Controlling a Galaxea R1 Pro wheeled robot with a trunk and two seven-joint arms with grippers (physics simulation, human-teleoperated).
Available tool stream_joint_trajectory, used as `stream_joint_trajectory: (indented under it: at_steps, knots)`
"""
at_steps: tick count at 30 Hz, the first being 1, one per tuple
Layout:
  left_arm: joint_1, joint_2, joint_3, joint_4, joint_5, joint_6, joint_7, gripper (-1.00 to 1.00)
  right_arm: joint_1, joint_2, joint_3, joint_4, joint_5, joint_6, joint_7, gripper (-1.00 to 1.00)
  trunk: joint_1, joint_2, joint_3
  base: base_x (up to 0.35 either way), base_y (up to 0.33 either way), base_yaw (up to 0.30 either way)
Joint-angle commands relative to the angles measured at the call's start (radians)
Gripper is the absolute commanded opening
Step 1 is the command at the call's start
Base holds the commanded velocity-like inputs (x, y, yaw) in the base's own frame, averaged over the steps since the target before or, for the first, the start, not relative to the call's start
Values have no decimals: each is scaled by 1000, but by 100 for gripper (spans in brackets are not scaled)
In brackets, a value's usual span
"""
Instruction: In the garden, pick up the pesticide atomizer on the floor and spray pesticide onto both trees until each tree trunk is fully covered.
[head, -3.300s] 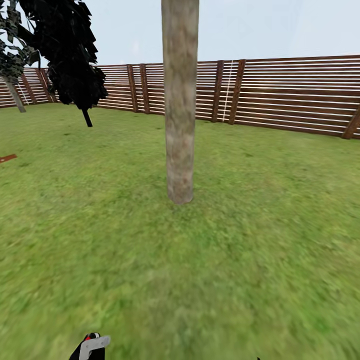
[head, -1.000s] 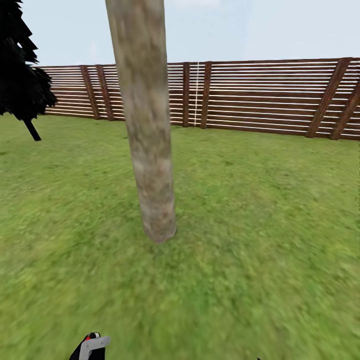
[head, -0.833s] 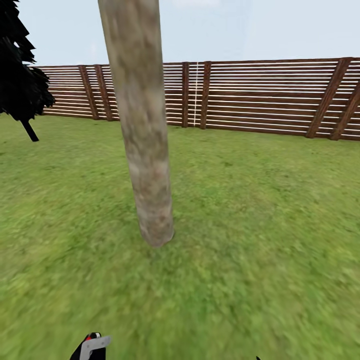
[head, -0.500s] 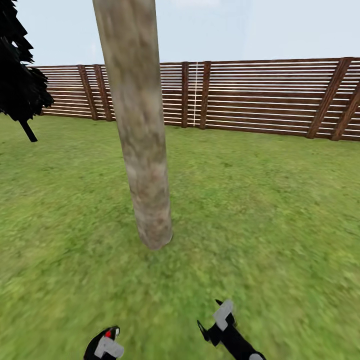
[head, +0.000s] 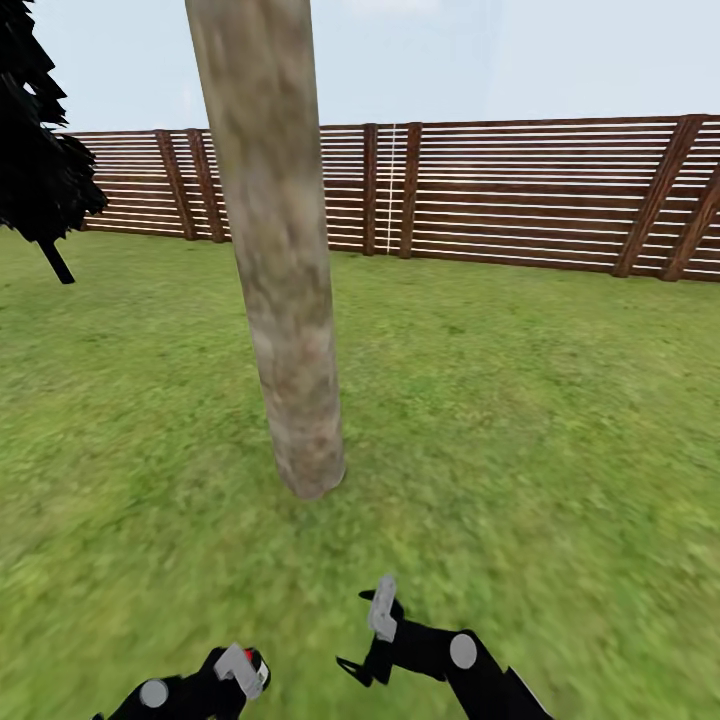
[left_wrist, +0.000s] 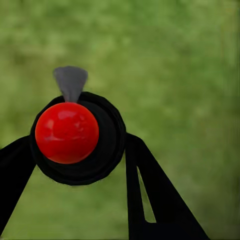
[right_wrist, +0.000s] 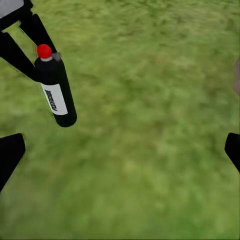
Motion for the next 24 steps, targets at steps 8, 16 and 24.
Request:
stream_joint_trajectory:
  at_steps: [8,16,24]
  knots:
    - [-6,-16,1,-20,-84,12,-3,-100,-11,3,4,0,0,3,18,100,0,0,0,0,0,0]
    - [-22,-25,0,-69,-126,92,-85,-100,-59,4,7,-1,0,68,154,-100,0,0,0,0,0,0]
    - [-23,-57,0,-73,-144,94,-205,-100,-60,14,8,4,1,72,156,-100,0,0,0,0,0,0]
